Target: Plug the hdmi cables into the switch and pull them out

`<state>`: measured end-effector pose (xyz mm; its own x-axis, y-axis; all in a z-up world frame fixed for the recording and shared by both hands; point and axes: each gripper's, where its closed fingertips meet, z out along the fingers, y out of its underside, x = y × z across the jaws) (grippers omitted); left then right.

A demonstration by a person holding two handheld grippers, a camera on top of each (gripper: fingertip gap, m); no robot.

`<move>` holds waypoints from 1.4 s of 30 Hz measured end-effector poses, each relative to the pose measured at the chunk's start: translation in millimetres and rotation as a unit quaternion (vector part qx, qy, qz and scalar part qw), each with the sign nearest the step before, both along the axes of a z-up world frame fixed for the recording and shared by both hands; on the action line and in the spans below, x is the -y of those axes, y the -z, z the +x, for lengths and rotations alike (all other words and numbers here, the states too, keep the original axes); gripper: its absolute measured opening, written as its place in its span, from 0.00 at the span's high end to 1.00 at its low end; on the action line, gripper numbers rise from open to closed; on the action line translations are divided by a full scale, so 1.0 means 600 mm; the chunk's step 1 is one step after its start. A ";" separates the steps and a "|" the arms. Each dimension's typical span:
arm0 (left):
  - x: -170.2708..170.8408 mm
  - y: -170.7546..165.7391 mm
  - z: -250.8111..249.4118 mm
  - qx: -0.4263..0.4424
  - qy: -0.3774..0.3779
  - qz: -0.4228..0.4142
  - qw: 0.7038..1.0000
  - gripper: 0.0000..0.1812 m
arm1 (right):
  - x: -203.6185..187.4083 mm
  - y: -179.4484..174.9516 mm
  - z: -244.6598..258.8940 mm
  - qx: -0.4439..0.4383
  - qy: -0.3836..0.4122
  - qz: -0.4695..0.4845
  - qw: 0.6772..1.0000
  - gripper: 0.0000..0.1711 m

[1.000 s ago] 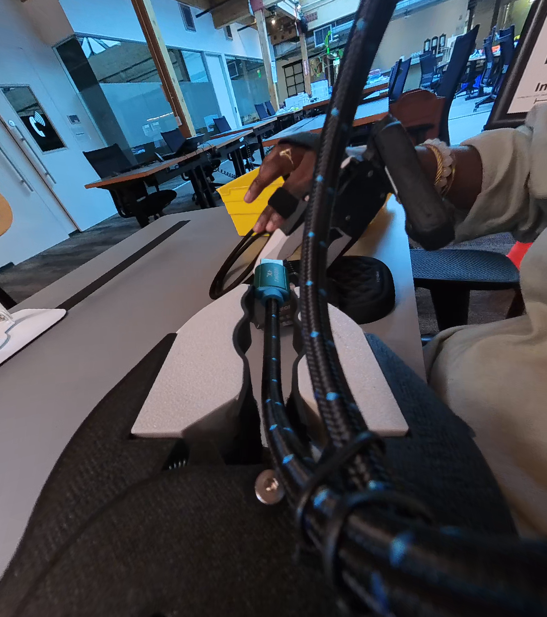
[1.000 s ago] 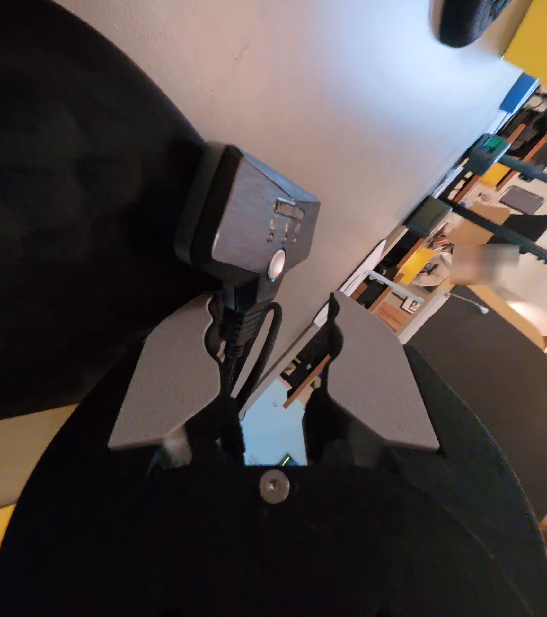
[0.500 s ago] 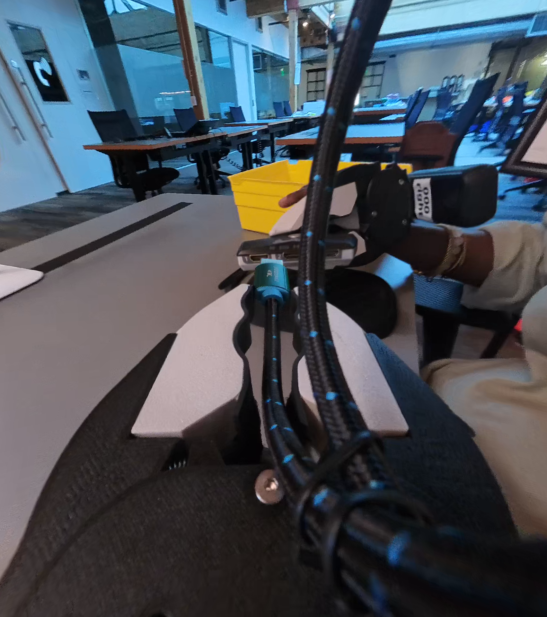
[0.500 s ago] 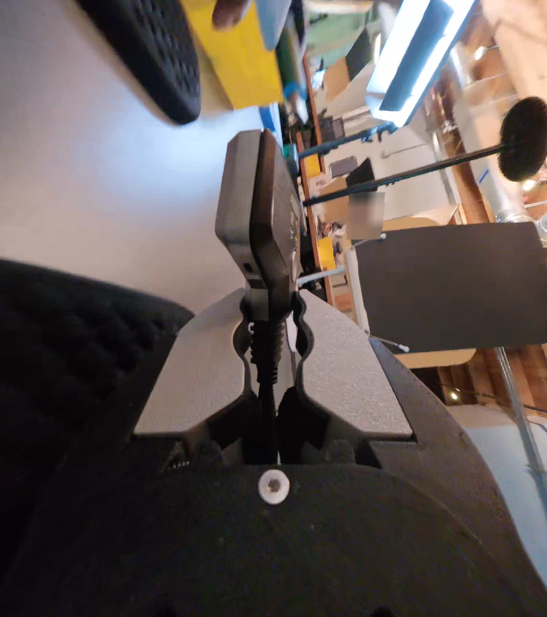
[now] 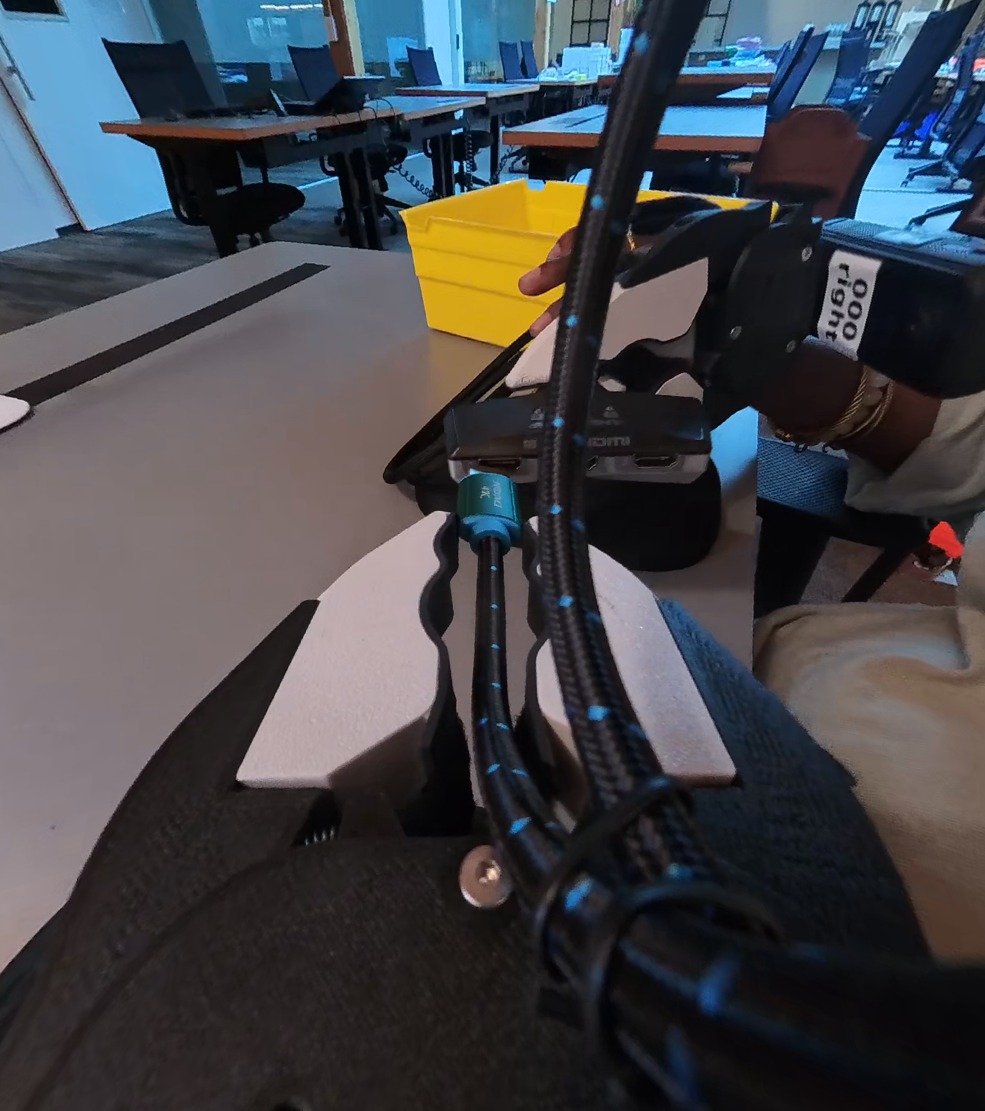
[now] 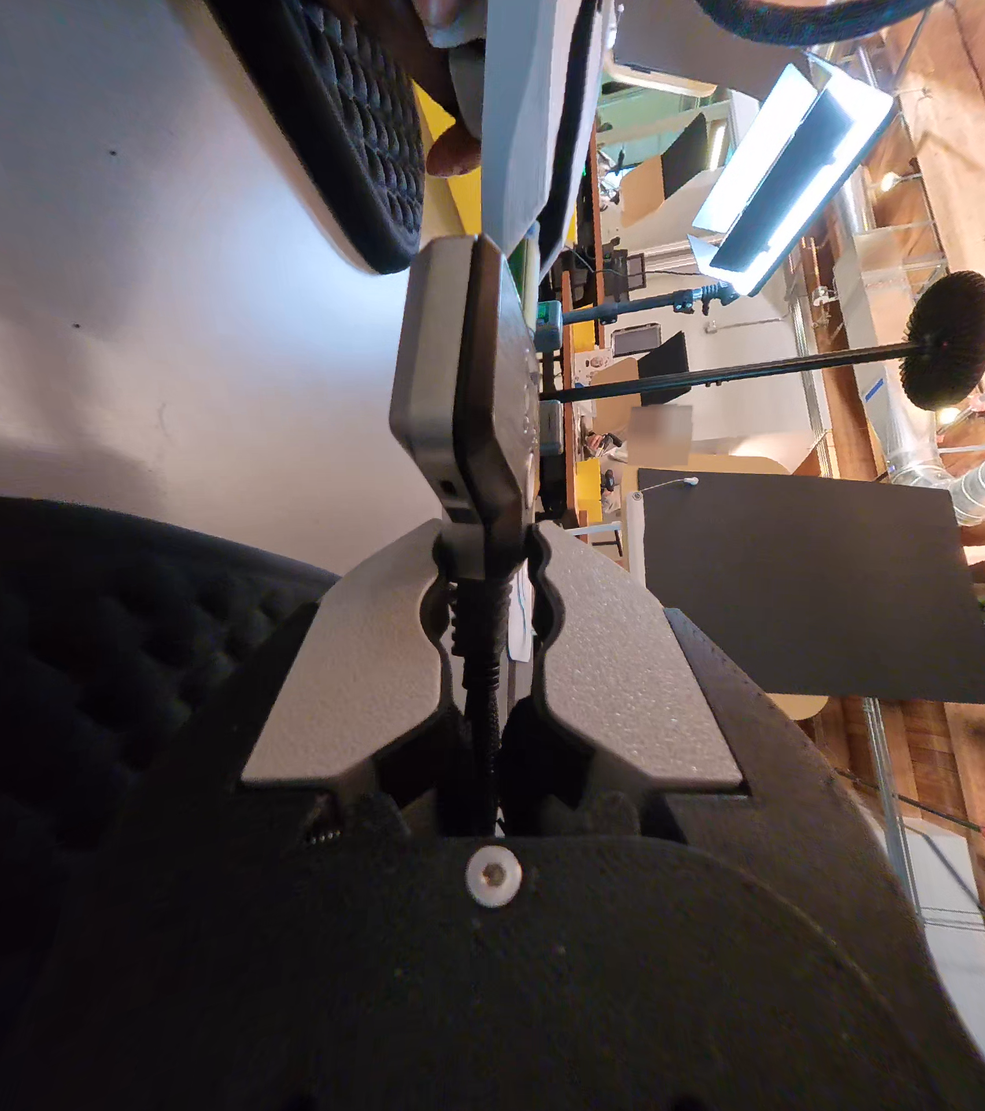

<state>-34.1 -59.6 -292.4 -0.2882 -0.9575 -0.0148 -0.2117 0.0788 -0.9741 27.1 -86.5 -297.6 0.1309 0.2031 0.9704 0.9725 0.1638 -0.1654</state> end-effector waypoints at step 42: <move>0.025 -0.040 -0.039 0.035 0.106 -0.123 0.986 0.88 | 0.018 -0.060 -0.070 0.079 -0.084 0.090 0.989 0.87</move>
